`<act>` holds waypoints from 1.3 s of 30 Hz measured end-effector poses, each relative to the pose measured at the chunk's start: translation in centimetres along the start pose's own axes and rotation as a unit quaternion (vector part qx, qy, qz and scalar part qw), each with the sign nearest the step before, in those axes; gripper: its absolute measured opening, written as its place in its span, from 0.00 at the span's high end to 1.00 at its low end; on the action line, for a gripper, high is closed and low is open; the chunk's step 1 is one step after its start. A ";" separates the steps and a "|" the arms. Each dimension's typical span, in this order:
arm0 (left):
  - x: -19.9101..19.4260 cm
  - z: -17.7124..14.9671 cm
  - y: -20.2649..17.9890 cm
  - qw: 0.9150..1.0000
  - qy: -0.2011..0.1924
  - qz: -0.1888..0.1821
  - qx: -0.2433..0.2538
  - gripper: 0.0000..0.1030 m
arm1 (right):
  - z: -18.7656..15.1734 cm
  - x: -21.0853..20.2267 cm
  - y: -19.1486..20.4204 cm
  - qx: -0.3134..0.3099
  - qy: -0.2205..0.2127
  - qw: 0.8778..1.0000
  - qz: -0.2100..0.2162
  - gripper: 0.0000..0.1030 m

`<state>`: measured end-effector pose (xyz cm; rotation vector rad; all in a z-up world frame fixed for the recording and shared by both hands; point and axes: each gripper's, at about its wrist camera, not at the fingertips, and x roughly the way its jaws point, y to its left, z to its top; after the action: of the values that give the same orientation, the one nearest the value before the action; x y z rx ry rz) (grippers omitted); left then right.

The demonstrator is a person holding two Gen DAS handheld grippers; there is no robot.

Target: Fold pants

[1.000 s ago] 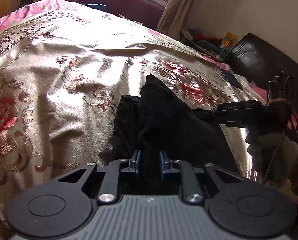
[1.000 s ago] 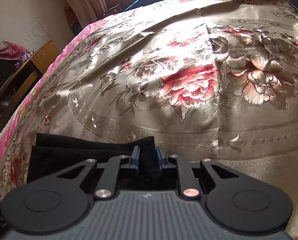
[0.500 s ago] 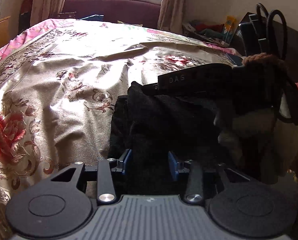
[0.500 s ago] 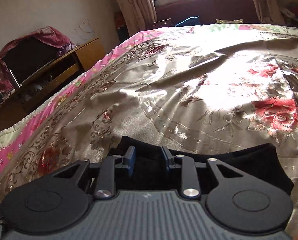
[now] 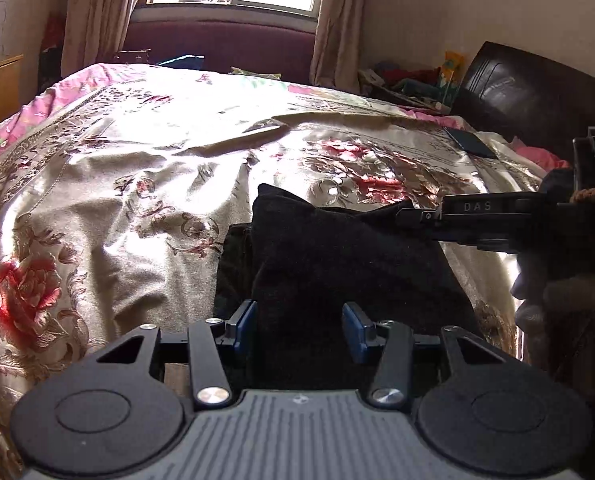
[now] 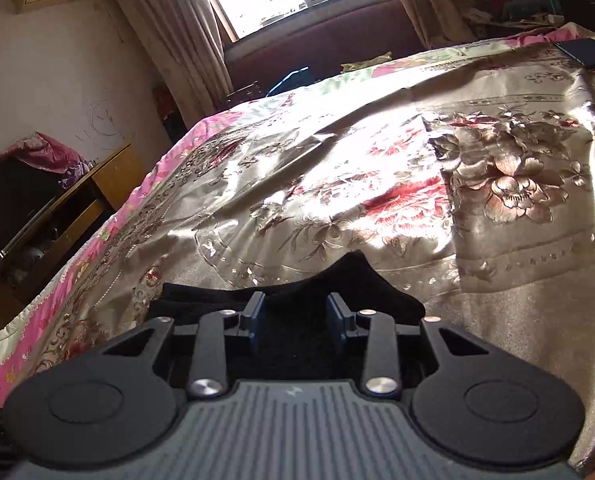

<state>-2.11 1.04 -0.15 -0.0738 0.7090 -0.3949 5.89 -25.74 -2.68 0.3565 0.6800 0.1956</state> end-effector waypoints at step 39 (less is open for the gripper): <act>-0.5 -1.8 1.9 0.998 0.036 -0.006 -0.044 0.48 | -0.7 6.2 13.6 -0.112 0.113 0.987 -0.009 0.62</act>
<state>-2.97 3.14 -1.61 -0.1479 0.7968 -0.3789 9.34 -11.27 -1.54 0.1134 0.8763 0.2957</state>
